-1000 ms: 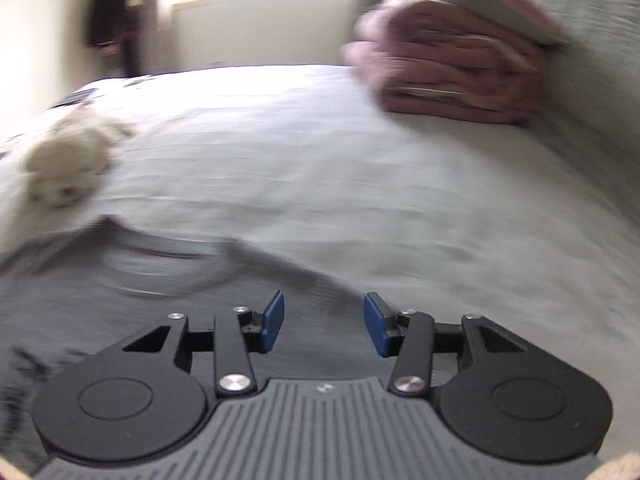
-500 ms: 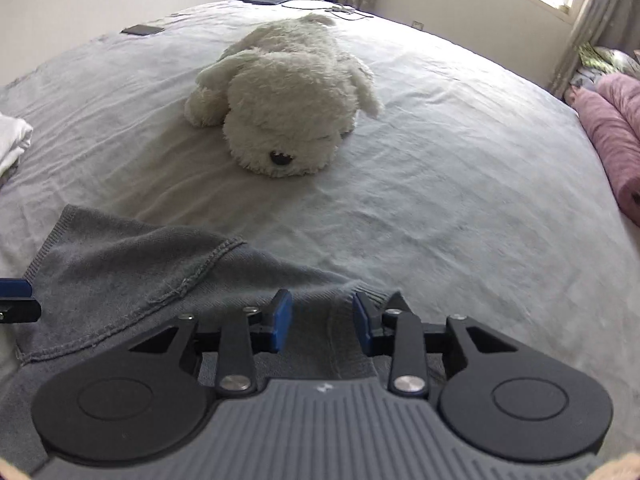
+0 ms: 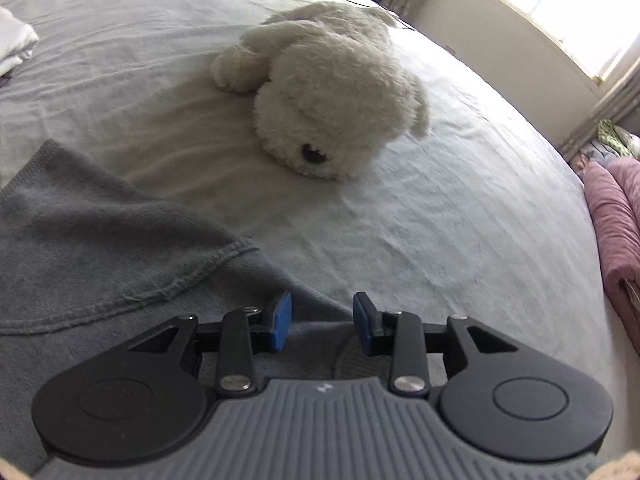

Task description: Fold clothes

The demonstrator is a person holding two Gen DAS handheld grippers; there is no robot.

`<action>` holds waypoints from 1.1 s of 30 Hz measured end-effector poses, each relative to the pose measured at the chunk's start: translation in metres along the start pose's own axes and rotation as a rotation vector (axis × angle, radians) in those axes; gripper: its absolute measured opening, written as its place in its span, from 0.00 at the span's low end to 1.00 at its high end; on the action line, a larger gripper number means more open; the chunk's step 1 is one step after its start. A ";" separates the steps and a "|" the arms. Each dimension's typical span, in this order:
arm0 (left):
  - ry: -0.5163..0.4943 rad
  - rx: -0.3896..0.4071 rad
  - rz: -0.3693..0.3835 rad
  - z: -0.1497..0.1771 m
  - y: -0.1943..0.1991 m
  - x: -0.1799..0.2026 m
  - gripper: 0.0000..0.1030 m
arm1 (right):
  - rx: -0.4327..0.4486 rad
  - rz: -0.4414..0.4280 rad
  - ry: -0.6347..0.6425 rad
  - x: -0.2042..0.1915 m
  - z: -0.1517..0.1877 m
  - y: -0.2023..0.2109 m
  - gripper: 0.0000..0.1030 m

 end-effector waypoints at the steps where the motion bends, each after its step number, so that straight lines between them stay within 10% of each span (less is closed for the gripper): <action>1: -0.001 0.001 -0.001 -0.001 0.000 0.000 0.36 | 0.004 -0.008 0.029 -0.007 -0.003 0.001 0.35; 7: 0.001 0.009 -0.001 -0.005 -0.001 -0.003 0.36 | -0.002 -0.043 0.106 -0.022 -0.016 -0.010 0.34; 9: 0.004 0.011 -0.001 -0.006 -0.001 -0.004 0.36 | -0.013 -0.094 0.087 -0.024 -0.018 -0.013 0.06; 11: -0.012 0.017 -0.014 -0.005 -0.002 -0.002 0.36 | -0.006 -0.070 0.115 -0.030 -0.019 -0.013 0.04; 24: -0.102 0.052 -0.088 -0.001 -0.007 0.009 0.20 | 0.090 0.069 0.102 -0.037 -0.027 -0.025 0.03; 33: -0.043 0.030 -0.051 -0.004 -0.004 -0.001 0.10 | 0.149 -0.026 -0.154 0.010 -0.004 0.007 0.13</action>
Point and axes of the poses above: each gripper's, at about its wrist camera, not at the fingertips, and y roughly against the way its jaws point, x to its right, z to its underside, the point moved 9 cm from there along -y, roughly the way its jaws point, and after that the axes turned 15 degrees about -x, right-handed, at the moved point
